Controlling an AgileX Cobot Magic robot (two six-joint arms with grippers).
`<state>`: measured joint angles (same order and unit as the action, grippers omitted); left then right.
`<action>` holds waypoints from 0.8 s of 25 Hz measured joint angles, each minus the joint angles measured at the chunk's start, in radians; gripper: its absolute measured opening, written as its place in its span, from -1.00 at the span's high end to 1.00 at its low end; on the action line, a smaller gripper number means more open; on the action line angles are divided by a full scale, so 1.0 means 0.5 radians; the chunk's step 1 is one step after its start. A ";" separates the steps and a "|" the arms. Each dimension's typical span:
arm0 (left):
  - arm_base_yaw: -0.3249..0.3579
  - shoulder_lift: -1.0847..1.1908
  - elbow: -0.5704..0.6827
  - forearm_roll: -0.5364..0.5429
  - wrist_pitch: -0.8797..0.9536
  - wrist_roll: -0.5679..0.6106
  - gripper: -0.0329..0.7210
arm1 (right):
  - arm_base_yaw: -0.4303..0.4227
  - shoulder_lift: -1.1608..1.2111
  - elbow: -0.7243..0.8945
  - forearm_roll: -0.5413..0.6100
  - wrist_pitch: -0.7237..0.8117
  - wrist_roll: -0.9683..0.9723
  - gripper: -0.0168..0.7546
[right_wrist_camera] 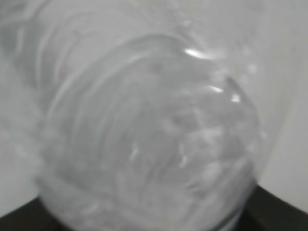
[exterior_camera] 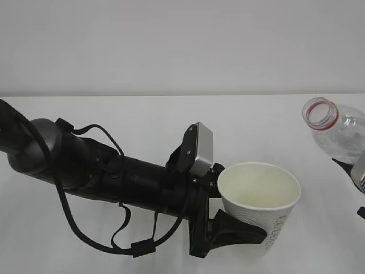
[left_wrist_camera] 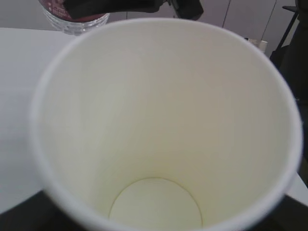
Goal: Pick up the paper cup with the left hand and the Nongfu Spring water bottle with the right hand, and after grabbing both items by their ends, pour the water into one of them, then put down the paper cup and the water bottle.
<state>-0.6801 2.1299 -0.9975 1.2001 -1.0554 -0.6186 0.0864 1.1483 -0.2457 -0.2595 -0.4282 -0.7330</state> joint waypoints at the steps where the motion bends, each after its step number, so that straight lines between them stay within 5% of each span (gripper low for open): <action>1: 0.000 0.000 0.000 0.004 0.000 -0.004 -0.50 | 0.000 0.000 0.000 0.000 0.000 -0.011 -0.21; 20: 0.000 0.000 0.000 0.067 -0.083 -0.013 -0.50 | 0.000 0.000 0.000 0.008 -0.009 -0.303 -0.21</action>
<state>-0.6801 2.1299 -0.9975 1.2337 -1.0969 -0.6253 0.0864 1.1483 -0.2457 -0.2556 -0.4329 -0.8845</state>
